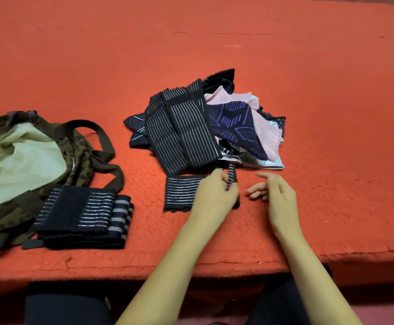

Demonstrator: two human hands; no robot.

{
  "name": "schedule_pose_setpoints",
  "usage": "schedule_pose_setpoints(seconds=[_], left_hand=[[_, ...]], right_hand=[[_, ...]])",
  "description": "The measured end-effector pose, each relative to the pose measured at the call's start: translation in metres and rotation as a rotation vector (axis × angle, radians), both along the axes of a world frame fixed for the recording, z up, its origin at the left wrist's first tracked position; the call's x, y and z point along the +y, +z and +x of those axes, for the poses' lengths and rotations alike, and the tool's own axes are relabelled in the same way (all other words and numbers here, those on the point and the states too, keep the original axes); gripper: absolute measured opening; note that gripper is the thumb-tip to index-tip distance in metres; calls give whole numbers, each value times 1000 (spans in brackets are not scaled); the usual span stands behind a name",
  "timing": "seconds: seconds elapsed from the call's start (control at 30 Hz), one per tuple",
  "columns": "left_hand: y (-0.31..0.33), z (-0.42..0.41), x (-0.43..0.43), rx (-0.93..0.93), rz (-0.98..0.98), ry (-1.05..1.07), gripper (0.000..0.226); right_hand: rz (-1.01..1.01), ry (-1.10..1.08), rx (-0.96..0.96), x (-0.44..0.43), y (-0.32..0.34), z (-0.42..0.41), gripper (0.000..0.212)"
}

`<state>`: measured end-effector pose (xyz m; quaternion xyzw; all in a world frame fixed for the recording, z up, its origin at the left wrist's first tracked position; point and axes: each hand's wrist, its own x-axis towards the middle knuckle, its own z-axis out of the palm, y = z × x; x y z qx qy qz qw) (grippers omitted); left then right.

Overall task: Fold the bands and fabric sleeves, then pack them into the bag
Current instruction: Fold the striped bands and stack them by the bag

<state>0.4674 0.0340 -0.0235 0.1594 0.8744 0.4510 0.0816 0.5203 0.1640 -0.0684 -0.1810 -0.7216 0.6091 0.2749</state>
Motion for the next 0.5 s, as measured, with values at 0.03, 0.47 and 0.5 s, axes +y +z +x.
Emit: schedule_pose_setpoints(seconds=[0.03,0.47,0.5], left_hand=[[-1,-2,-11,26,29,38,9],[-47,-18,-98,215,13,296,10],[-47,-18,-99,222,25,292,10]], right_hand=[[63,6,-30,-2,1,-2,22],[584,179,-203,-58,-9,-34,28],[590,193,-203,-57,-9,-33,29]])
